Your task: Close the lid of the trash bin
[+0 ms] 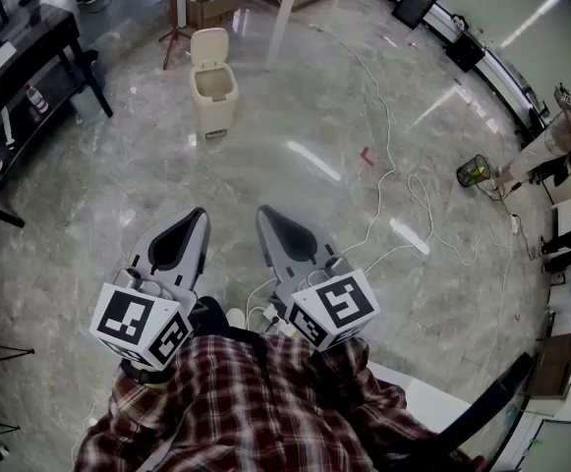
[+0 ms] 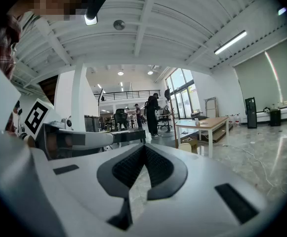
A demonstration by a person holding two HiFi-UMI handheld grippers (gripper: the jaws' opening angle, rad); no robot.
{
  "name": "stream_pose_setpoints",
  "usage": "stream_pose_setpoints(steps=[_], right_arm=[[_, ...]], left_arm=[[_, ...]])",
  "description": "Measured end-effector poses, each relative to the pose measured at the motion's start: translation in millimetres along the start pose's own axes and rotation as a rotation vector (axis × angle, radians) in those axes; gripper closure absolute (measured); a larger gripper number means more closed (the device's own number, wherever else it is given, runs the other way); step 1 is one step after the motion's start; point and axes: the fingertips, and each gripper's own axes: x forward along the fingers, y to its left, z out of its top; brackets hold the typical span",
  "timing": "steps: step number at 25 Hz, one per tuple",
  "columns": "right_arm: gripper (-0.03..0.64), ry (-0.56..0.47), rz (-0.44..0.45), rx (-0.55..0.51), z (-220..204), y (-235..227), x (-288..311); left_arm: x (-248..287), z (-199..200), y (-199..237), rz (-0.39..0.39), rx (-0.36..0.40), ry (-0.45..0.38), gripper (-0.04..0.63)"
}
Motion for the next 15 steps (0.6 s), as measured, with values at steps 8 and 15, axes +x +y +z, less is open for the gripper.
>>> stream_pose_setpoints(steps=[8, 15], right_arm=[[0.604, 0.026, -0.011, 0.013, -12, -27, 36], [0.604, 0.023, -0.042, 0.029, 8, -63, 114]], left_arm=[[33, -6, 29, -0.009, -0.012, 0.015, 0.586], [91, 25, 87, -0.048, 0.0, 0.031, 0.585]])
